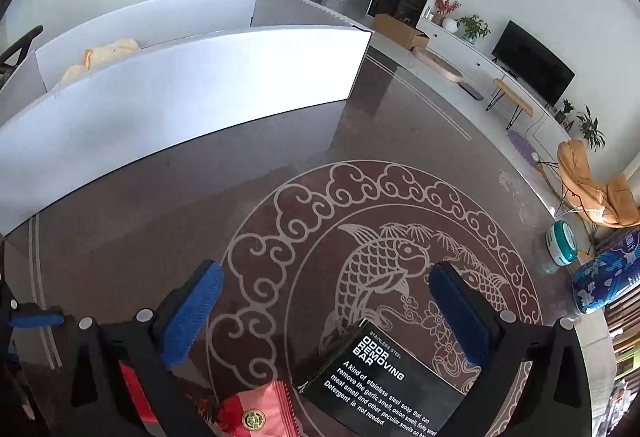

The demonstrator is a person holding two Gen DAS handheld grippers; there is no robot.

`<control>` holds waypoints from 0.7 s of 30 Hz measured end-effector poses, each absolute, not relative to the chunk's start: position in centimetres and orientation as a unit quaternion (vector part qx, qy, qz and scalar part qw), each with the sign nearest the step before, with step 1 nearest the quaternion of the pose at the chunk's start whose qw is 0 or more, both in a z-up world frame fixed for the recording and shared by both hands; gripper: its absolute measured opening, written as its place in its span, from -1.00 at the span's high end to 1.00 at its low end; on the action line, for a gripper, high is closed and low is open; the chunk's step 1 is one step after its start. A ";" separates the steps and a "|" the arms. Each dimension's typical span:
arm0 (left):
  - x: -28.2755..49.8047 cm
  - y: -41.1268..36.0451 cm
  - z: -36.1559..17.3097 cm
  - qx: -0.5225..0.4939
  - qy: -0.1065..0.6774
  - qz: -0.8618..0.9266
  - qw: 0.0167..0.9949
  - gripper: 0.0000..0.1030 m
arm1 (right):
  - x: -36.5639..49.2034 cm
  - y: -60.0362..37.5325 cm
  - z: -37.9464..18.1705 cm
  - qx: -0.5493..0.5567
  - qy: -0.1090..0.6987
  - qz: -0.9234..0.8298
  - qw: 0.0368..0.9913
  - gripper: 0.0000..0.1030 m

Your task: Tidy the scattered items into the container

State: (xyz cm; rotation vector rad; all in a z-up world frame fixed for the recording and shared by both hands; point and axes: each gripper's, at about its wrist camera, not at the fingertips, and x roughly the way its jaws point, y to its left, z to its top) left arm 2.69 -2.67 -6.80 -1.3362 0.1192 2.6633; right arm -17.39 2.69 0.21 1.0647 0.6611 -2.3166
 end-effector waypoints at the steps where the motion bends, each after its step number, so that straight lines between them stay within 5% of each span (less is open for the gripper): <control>1: 2.8 -2.8 -6.8 -0.447 0.039 0.890 0.079 -1.00 | -18.0 2.6 0.5 0.399 0.232 -0.851 0.249 -1.00; 11: 3.9 -2.5 -6.7 -0.445 0.049 0.889 0.097 -1.00 | -21.7 6.4 -3.3 0.455 0.276 -0.831 0.161 -1.00; 21: 4.1 -2.2 -6.6 -0.439 0.056 0.890 0.111 -1.00 | -16.3 18.1 -3.0 0.468 0.188 -0.857 0.110 -1.00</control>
